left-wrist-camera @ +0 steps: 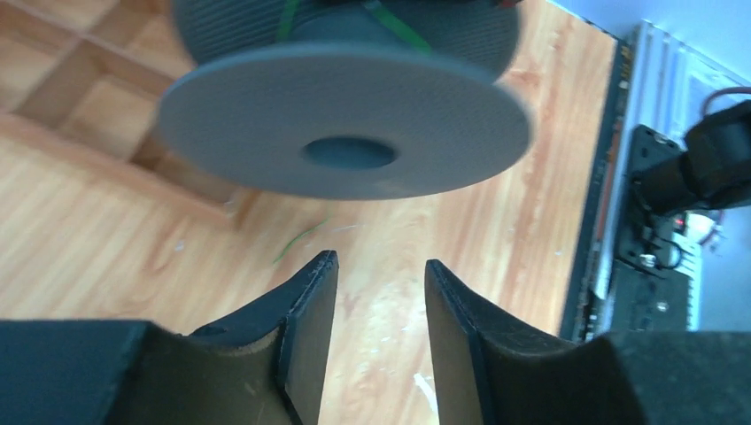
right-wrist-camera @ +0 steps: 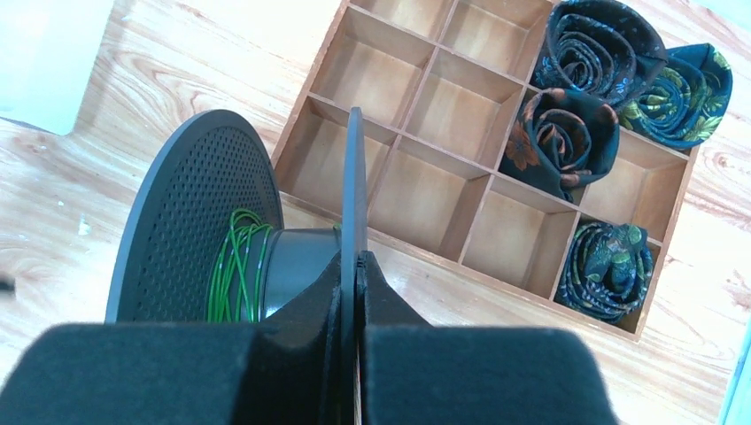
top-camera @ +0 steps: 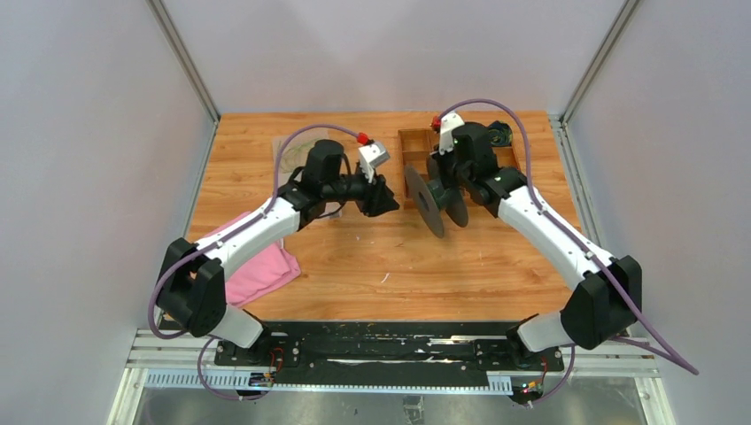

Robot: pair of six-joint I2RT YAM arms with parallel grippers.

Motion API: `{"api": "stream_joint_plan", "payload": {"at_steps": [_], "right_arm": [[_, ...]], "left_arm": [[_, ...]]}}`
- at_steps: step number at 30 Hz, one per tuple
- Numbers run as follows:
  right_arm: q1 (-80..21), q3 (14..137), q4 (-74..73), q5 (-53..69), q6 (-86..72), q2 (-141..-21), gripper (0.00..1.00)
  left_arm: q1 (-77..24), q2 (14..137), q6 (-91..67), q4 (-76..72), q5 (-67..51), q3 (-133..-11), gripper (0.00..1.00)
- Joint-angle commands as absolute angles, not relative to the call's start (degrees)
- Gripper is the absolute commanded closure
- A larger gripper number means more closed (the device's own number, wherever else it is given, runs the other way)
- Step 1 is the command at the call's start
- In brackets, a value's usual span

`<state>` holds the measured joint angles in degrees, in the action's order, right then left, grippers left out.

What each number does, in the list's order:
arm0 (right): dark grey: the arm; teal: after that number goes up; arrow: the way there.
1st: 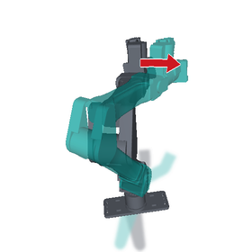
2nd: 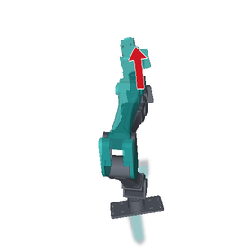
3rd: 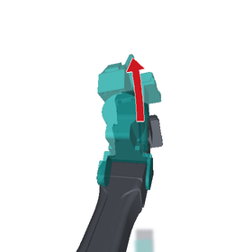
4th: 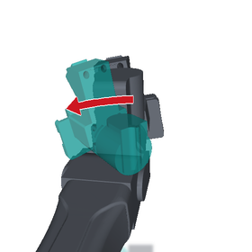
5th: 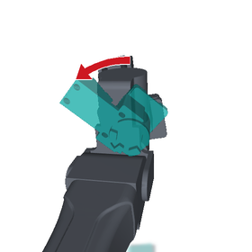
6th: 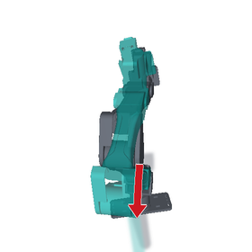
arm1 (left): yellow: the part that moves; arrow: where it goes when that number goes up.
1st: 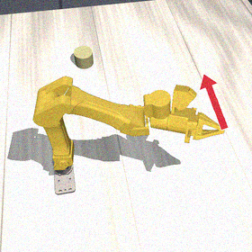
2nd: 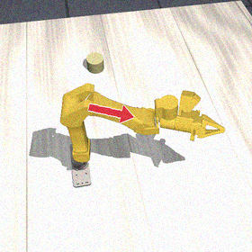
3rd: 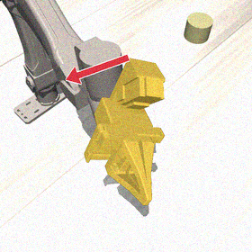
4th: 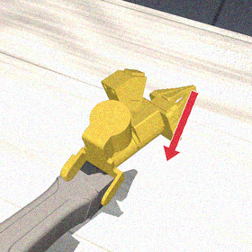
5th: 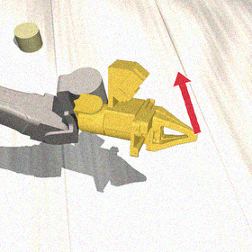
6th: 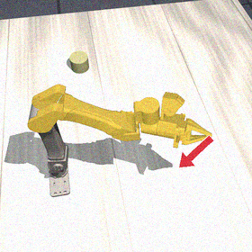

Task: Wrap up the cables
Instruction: Wrap the cable around the cable reel.

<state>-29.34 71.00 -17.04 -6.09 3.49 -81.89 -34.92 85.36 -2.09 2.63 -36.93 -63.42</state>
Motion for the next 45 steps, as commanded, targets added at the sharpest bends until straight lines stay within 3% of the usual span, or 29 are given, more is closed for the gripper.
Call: {"api": "stream_joint_plan", "payload": {"at_steps": [1,14,22,29,33,38,45], "right_arm": [[-26.5,77.5,-18.8,1.2,0.2,-77.2,1.0],[-26.3,86.4,-27.0,9.8,0.6,-72.0,0.99],[-26.3,86.5,-28.8,14.6,1.1,-70.0,0.99],[-26.3,86.1,-28.7,15.2,1.2,-69.7,0.99],[-26.3,86.2,-28.7,15.1,1.3,-69.7,0.99],[-26.3,85.8,-28.4,15.0,1.3,-69.8,0.99],[-26.3,85.1,-28.1,14.7,1.3,-70.0,0.99]], "left_arm": [[-30.2,82.5,4.2,-6.9,-39.4,-58.8,0.5],[-26.0,88.2,18.8,-8.0,-47.2,-58.6,0.36],[-26.0,90.4,42.0,11.5,-51.9,-64.5,0.34],[-26.0,93.3,47.4,21.0,-55.8,-68.0,0.61],[-26.0,94.1,49.7,24.5,-58.3,-68.6,0.66],[-26.0,95.0,49.5,25.1,-58.9,-69.1,0.8],[-26.0,94.9,48.9,24.9,-59.6,-69.0,0.89]]}}
